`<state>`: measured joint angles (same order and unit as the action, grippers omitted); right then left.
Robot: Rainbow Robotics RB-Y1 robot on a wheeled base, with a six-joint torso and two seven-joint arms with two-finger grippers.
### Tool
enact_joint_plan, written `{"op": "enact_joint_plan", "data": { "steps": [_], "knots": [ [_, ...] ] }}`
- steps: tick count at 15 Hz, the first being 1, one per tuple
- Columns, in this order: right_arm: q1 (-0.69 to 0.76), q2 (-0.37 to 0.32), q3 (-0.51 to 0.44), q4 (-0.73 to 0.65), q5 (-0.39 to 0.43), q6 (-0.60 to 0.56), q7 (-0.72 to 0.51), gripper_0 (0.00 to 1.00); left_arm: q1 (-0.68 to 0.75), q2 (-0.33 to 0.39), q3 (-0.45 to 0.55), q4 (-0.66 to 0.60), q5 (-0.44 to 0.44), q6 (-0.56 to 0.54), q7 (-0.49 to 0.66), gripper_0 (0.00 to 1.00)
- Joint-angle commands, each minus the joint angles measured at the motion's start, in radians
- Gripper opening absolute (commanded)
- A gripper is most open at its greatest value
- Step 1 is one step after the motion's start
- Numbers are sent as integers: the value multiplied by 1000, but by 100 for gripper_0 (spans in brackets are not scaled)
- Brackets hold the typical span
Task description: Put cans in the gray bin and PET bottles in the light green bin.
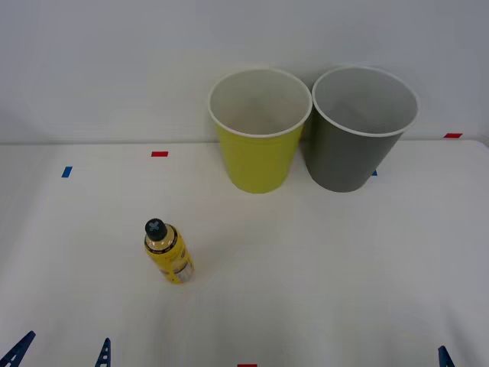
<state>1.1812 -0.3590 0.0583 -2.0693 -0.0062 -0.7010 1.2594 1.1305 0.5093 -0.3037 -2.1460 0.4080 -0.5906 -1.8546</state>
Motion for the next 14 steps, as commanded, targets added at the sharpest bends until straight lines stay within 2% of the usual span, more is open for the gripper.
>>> {"op": "enact_joint_plan", "data": {
  "steps": [1,14],
  "knots": [
    [0,0,0,0,0,0,0,100,0,0,0,0,0,0,0,100],
    [0,0,0,0,0,0,0,100,0,0,0,0,0,0,0,100]
  ]
}}
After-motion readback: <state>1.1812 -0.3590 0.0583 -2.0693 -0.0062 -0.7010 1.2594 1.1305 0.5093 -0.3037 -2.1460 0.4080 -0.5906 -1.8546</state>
